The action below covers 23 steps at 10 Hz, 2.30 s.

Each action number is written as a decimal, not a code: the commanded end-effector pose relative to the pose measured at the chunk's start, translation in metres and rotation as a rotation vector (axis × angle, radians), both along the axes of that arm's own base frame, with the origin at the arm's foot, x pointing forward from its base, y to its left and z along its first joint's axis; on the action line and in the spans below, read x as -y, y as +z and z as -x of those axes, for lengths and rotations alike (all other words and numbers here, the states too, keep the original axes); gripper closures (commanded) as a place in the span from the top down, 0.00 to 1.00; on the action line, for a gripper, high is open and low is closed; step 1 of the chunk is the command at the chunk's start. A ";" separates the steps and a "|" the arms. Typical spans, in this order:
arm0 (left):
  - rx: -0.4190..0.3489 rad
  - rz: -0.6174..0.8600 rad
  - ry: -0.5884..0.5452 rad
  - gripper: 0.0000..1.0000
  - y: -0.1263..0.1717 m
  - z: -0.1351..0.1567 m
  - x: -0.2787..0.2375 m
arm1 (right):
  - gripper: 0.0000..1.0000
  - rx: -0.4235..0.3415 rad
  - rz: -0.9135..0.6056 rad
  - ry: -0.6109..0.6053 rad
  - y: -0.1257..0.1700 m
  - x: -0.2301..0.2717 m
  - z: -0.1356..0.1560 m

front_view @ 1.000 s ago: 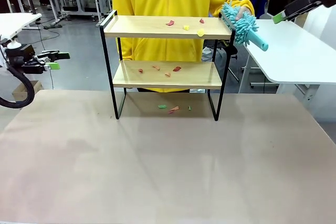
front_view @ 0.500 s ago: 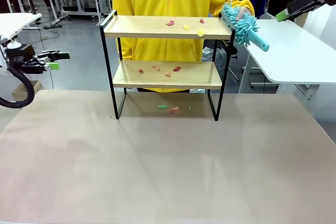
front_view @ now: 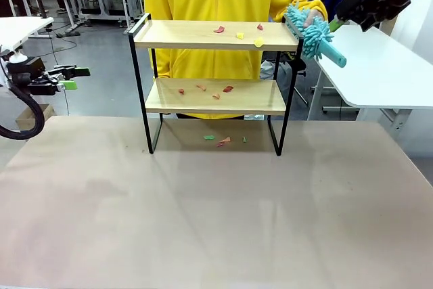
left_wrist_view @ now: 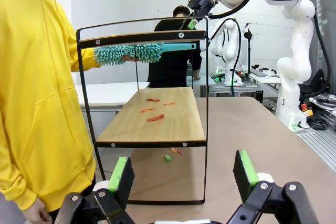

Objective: Clean the shelf.
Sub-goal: Pick up the Duster handed by the human.

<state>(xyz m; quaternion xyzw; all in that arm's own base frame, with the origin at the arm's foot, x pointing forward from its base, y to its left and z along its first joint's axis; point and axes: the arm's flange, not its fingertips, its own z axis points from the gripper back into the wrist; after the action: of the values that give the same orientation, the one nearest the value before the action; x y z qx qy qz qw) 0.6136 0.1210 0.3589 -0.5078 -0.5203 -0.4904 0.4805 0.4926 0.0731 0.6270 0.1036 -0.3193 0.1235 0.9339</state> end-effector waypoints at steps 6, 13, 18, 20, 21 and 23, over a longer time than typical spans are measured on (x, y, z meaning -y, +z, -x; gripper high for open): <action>0.015 0.001 0.001 1.00 0.002 0.001 0.000 | 1.00 -0.070 0.073 -0.124 -0.039 -0.026 -0.008; 0.015 0.001 0.001 1.00 0.002 0.001 0.000 | 0.00 -0.104 0.091 -0.154 -0.044 -0.029 -0.012; 0.015 0.001 0.001 1.00 0.002 0.001 0.000 | 0.00 -0.117 0.128 -0.186 -0.046 -0.030 -0.013; 0.015 0.001 0.001 1.00 0.002 0.001 0.000 | 0.00 -0.132 0.144 -0.228 -0.046 -0.029 -0.012; 0.015 0.001 0.001 1.00 0.002 0.001 0.000 | 0.00 -0.110 0.139 -0.242 -0.046 -0.028 -0.010; 0.015 0.001 0.001 1.00 0.002 0.001 0.000 | 0.00 -0.120 0.122 -0.171 -0.051 -0.022 -0.012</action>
<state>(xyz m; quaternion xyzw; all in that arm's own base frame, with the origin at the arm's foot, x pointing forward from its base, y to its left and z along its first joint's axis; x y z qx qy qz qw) 0.6136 0.1210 0.3590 -0.5078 -0.5203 -0.4905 0.4804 0.5048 0.0954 0.5747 0.0228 -0.2610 0.0503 0.9637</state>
